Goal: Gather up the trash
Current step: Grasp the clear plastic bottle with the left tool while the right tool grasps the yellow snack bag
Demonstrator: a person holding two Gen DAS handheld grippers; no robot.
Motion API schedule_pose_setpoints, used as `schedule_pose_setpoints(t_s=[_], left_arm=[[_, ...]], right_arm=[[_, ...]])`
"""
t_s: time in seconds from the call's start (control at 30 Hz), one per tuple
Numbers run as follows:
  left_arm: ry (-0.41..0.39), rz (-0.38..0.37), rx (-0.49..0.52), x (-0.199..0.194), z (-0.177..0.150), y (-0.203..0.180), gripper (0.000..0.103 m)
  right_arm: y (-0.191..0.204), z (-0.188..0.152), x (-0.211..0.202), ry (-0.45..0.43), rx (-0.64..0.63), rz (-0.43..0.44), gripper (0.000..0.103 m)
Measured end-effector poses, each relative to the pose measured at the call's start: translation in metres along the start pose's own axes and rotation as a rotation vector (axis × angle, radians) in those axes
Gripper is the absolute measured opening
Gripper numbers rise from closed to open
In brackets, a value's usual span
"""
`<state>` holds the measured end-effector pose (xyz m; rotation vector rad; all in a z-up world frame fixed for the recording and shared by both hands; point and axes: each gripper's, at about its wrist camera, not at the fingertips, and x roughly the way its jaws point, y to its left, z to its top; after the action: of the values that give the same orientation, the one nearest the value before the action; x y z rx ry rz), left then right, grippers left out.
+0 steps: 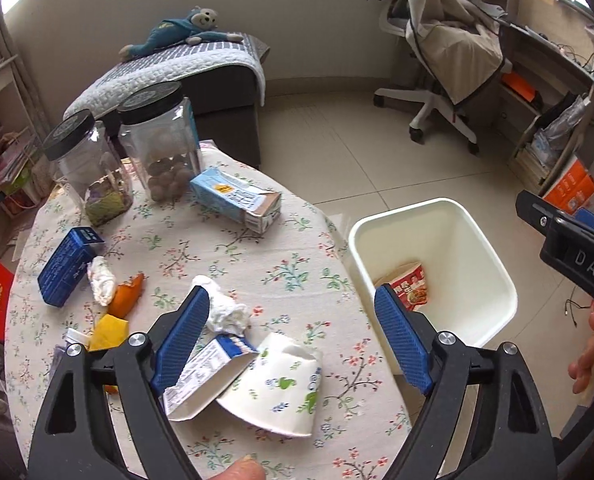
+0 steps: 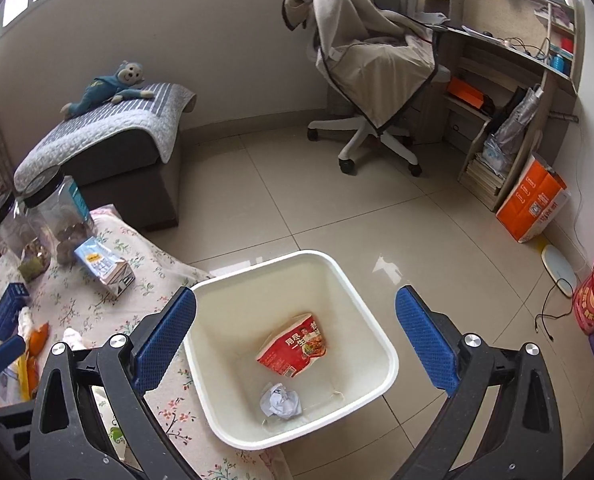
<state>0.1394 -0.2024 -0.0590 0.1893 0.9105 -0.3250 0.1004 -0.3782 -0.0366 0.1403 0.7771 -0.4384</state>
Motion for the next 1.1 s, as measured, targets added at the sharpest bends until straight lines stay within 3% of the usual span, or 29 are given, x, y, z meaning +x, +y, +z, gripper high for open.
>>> schedule_pose_setpoints(t_s=[0.27,0.47,0.6,0.73,0.87,1.03,1.1], left_arm=[[0.077,0.175,0.029,-0.005,-0.011,0.071,0.085],[0.234,0.249,0.053,0.01,-0.031,0.134,0.085],[0.371,0.252,0.082,0.023,-0.047,0.174,0.085],[0.495,0.197,0.012,0.042,-0.063,0.217,0.085],[0.564,0.147,-0.075,0.066,-0.083,0.245,0.085],[0.6,0.105,-0.071,0.086,-0.092,0.253,0.084],[0.605,0.077,-0.071,0.09,-0.094,0.253,0.068]], right_arm=[[0.06,-0.011,0.006,0.091,-0.117,0.119,0.096],[0.102,-0.019,0.004,0.132,-0.191,0.207,0.096],[0.126,-0.02,0.007,0.202,-0.184,0.324,0.096],[0.156,-0.026,0.013,0.291,-0.178,0.456,0.096],[0.187,-0.036,0.024,0.406,-0.164,0.565,0.096],[0.221,-0.045,0.033,0.491,-0.165,0.639,0.096],[0.233,-0.048,0.035,0.513,-0.169,0.661,0.096]])
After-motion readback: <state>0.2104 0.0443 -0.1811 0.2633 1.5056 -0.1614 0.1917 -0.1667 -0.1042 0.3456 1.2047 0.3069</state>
